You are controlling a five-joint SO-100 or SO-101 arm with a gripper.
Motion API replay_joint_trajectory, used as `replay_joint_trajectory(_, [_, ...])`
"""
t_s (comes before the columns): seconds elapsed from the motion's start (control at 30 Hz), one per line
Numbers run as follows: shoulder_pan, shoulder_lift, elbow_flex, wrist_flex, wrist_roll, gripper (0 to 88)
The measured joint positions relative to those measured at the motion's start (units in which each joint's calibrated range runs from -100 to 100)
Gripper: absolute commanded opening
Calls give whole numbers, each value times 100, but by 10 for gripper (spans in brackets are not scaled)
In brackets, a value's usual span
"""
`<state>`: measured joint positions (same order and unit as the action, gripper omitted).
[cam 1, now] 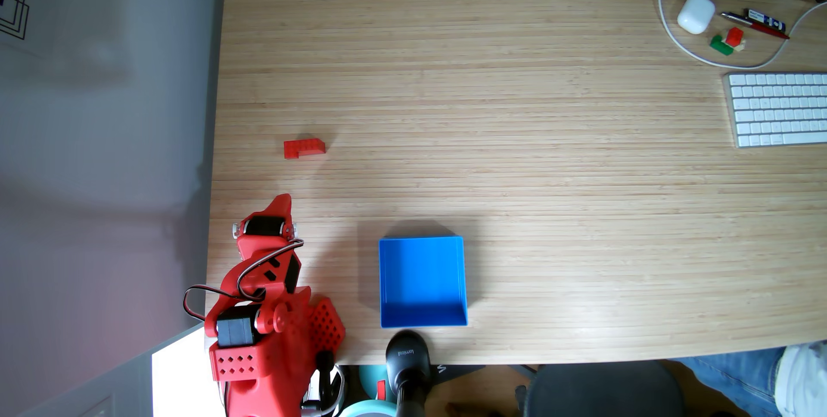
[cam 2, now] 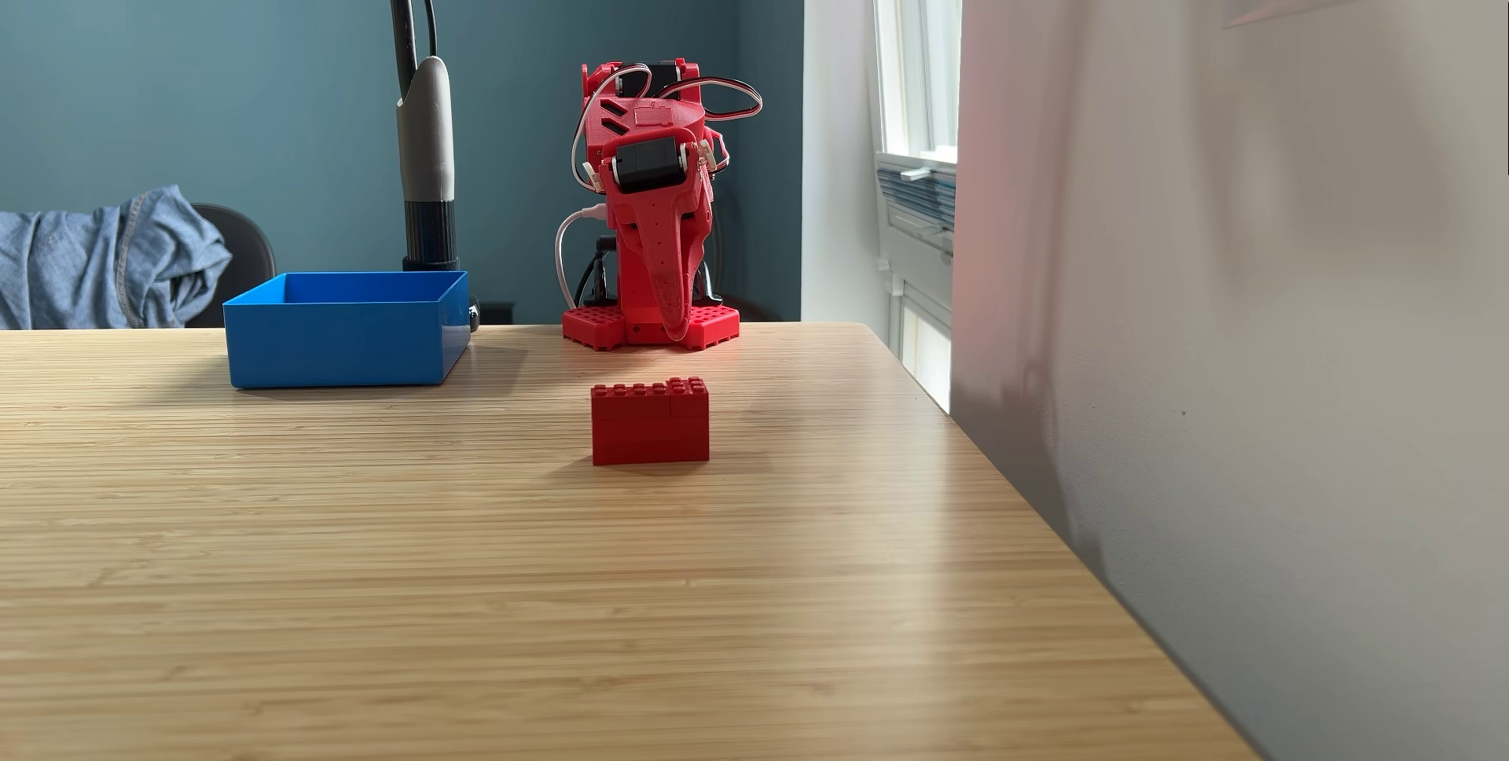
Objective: Put the red lego brick in blue bin
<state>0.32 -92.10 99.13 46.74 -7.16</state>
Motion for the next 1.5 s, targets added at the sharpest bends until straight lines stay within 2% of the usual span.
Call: replay_joint_trajectory(1.5, [0,0,0,0,78,1])
